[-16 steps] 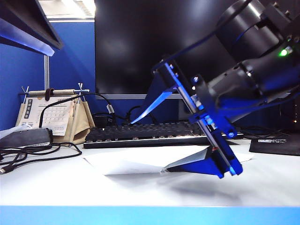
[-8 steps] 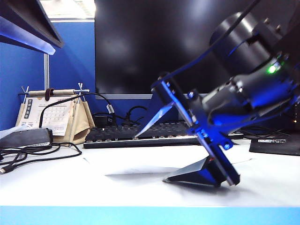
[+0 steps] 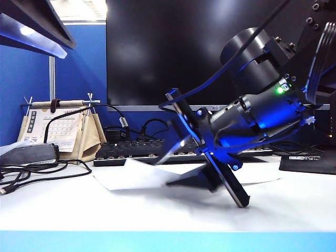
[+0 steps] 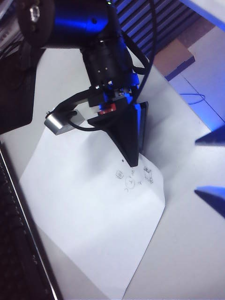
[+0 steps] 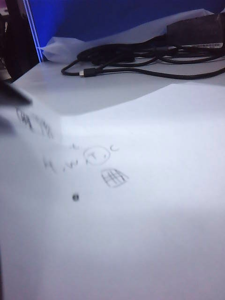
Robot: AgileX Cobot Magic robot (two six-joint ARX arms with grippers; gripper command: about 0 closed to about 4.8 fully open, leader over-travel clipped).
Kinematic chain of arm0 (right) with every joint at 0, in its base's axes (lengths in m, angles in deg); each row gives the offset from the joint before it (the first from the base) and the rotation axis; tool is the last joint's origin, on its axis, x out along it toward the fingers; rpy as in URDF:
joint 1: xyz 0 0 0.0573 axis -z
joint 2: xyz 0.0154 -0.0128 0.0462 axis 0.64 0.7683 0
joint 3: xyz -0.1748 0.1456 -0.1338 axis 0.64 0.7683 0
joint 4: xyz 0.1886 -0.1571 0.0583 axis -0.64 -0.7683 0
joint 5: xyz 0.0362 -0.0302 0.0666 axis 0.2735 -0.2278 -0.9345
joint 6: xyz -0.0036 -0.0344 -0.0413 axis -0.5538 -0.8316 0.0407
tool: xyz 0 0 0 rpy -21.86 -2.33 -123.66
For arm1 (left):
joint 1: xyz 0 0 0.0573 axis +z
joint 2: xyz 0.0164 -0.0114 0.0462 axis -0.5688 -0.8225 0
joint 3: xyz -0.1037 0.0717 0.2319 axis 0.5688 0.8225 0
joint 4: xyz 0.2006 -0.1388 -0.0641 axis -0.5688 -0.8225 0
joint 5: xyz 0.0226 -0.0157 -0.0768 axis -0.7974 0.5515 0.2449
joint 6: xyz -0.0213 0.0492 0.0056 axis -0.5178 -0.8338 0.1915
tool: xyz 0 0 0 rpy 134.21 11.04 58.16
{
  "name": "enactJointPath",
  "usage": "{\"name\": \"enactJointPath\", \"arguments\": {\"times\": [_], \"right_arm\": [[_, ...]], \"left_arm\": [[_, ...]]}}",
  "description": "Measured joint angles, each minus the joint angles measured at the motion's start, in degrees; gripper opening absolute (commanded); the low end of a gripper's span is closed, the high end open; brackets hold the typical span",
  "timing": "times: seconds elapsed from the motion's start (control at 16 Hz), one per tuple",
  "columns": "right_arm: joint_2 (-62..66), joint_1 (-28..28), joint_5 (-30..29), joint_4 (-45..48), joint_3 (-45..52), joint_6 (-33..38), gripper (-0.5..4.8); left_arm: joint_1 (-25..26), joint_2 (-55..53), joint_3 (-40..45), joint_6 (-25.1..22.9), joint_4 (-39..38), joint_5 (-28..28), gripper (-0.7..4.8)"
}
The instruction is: Put a wrinkled paper upside down.
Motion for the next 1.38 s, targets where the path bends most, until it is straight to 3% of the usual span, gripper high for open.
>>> {"name": "enactJointPath", "arguments": {"times": [0.06, 0.56, 0.81, 1.06, 1.25, 1.38], "right_arm": [[0.0, 0.0, 0.7, 0.1, 0.0, -0.7, -0.09], [-5.3, 0.2, 2.5, -4.6, 0.1, -12.8, -0.08], [-20.1, 1.6, 10.4, -27.0, 0.1, -32.3, -0.08], [-34.0, 4.4, 17.2, -38.1, 0.0, -45.1, -0.08], [-36.6, 5.2, 23.3, -55.7, -7.7, -57.4, -0.08], [-34.9, 3.7, 35.0, -72.1, -16.2, -66.9, -0.08]], "left_arm": [[0.0, 0.0, 0.0, 0.0, 0.0, 0.0, 1.2], [0.0, 0.0, 0.0, 0.0, 0.0, 0.0, 1.2], [0.0, 0.0, 0.0, 0.0, -0.2, 0.0, 1.2], [0.0, 0.0, 0.0, 0.0, -0.2, 0.0, 1.2], [0.0, 0.0, 0.0, 0.0, -0.2, 0.0, 1.2], [0.0, 0.0, 0.0, 0.0, -0.2, 0.0, 1.2]]}}
